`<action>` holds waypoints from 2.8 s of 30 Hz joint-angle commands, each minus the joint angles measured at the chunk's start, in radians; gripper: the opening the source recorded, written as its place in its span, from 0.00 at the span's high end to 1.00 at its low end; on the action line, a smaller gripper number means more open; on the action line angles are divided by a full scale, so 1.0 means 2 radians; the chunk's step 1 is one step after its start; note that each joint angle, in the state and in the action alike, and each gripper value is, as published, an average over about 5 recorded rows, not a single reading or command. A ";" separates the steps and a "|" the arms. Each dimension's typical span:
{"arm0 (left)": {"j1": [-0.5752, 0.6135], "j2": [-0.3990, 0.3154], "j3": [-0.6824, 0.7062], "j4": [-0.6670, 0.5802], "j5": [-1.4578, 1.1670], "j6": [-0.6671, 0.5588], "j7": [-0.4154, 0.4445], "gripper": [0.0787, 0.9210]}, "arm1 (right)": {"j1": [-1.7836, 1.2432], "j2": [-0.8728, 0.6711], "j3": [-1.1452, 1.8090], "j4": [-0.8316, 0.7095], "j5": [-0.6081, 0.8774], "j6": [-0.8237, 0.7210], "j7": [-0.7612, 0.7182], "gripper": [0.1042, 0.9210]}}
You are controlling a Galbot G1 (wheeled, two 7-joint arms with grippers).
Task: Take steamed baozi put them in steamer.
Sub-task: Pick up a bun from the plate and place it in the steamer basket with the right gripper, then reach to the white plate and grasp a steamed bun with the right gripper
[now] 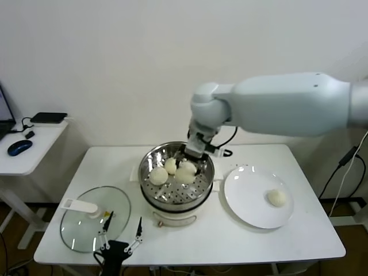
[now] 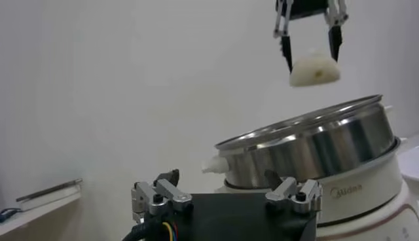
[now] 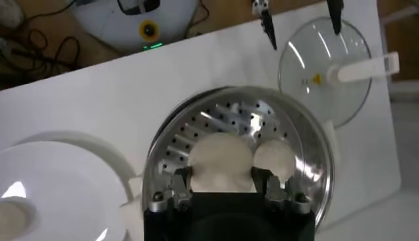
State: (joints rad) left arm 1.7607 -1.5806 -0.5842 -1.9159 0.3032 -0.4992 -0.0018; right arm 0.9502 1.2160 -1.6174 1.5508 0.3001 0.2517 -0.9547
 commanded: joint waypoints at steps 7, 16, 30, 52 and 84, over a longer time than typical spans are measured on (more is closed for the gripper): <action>-0.003 -0.002 0.002 0.003 0.001 0.001 0.000 0.12 | -0.090 0.054 -0.015 -0.087 -0.054 0.089 0.043 0.36; -0.004 -0.001 -0.001 0.003 -0.003 0.001 0.000 0.12 | -0.122 0.085 -0.007 -0.133 -0.053 0.104 0.047 0.35; -0.005 0.000 0.000 0.002 -0.003 0.001 0.001 0.12 | -0.064 0.069 -0.031 -0.119 0.009 0.120 0.034 0.13; 0.004 0.000 0.003 -0.001 0.001 -0.002 0.001 0.12 | -0.055 -0.201 -0.140 -0.158 0.114 -0.135 -0.082 0.12; 0.002 -0.002 -0.005 0.018 0.005 0.001 0.003 0.12 | -0.311 -0.212 0.063 -0.289 -0.052 -0.157 -0.033 0.12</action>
State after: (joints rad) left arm 1.7657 -1.5860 -0.5930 -1.8820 0.3137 -0.4984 0.0044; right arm 0.4402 0.8009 -1.5797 1.0294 0.2375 -0.0415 -1.0352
